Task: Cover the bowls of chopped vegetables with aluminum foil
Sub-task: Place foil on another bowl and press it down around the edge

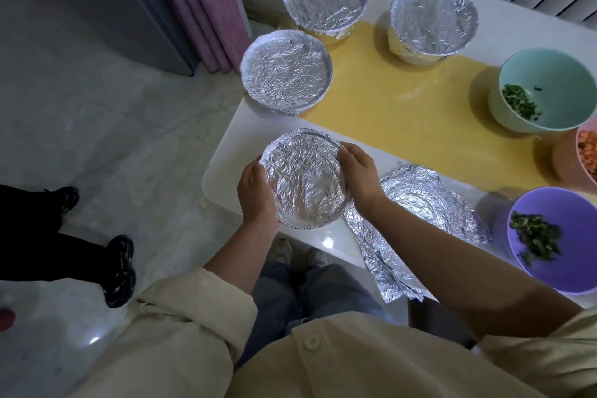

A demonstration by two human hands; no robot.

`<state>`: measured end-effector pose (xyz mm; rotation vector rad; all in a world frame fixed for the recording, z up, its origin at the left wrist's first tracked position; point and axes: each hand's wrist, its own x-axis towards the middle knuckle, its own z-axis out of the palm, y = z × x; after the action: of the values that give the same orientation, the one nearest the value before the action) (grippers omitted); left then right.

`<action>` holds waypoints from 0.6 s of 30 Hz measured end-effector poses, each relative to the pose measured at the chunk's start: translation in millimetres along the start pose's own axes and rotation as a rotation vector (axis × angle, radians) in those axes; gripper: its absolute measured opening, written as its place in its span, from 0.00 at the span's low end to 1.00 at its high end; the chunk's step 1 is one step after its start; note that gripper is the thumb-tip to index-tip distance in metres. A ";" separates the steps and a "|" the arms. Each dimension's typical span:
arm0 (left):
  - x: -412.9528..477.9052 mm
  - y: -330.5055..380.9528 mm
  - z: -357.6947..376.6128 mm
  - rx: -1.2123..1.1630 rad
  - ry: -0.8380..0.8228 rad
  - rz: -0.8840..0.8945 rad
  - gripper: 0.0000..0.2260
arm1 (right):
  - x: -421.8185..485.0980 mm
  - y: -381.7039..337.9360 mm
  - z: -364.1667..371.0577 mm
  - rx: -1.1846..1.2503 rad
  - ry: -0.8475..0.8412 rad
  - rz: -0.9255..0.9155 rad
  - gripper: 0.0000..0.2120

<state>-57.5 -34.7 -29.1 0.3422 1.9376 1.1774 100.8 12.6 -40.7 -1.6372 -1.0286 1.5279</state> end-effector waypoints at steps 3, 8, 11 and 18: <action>9.1 6.8 -6.0 0.013 -0.029 0.061 0.12 | 8.6 -11.7 -2.1 -0.016 0.002 -0.020 0.15; 23.3 16.1 -7.3 0.135 -0.229 0.161 0.14 | 33.1 -33.4 0.5 -0.273 -0.200 -0.147 0.15; 24.7 19.3 -4.9 0.194 -0.288 0.170 0.12 | 44.2 -43.6 5.3 -0.469 -0.363 -0.199 0.14; 21.5 21.0 1.9 0.184 -0.241 0.159 0.09 | 49.8 -37.0 11.4 -0.497 -0.334 -0.187 0.12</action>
<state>-73.2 -9.8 -23.0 0.7146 1.8352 1.0068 85.8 73.4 -32.8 -1.5638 -1.8068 1.5276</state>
